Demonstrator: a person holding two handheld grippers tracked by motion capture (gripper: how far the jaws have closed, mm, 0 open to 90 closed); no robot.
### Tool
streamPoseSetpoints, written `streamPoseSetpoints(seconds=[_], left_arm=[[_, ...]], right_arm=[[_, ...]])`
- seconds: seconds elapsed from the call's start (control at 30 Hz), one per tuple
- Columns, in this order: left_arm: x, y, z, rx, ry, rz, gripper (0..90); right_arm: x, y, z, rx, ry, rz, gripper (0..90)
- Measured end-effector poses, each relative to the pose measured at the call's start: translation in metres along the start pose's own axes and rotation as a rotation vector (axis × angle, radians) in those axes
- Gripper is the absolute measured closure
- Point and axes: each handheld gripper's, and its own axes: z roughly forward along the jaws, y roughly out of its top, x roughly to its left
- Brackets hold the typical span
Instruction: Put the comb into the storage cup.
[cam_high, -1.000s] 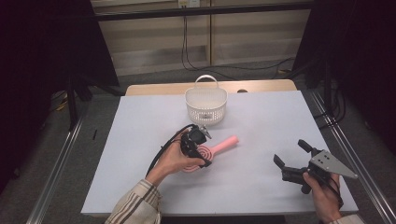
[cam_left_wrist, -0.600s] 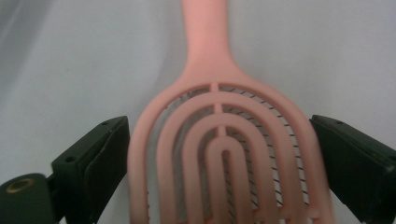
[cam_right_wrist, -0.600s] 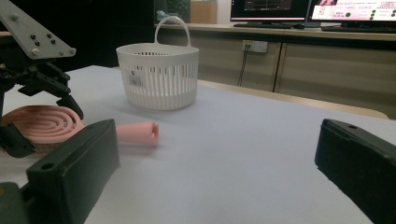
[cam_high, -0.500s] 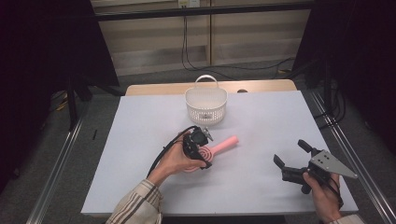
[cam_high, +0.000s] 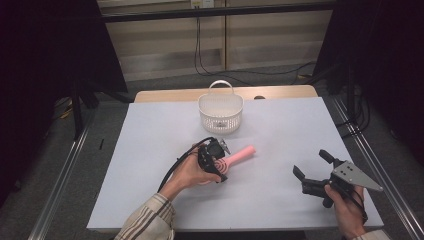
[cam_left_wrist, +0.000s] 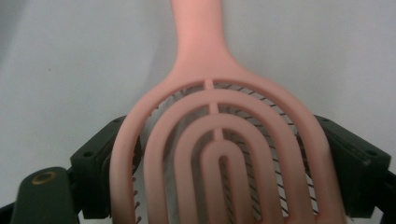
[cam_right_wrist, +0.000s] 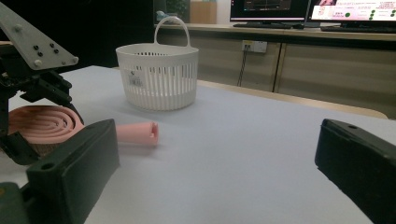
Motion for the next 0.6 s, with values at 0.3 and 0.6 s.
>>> streamPoseSetpoints(seconds=[0.3,0.6], left_arm=[[-0.0001,-0.0014,0.0005,-0.009,-0.001,0.002,14.7],[-0.0009,-0.0034,0.0014,-0.02,-0.002,-0.009,13.4]], right_arm=[[0.0,0.0,-0.0003,0.002,0.002,-0.001,0.0],[0.0001,-0.0001,-0.0004,0.003,0.002,-0.003,0.0]])
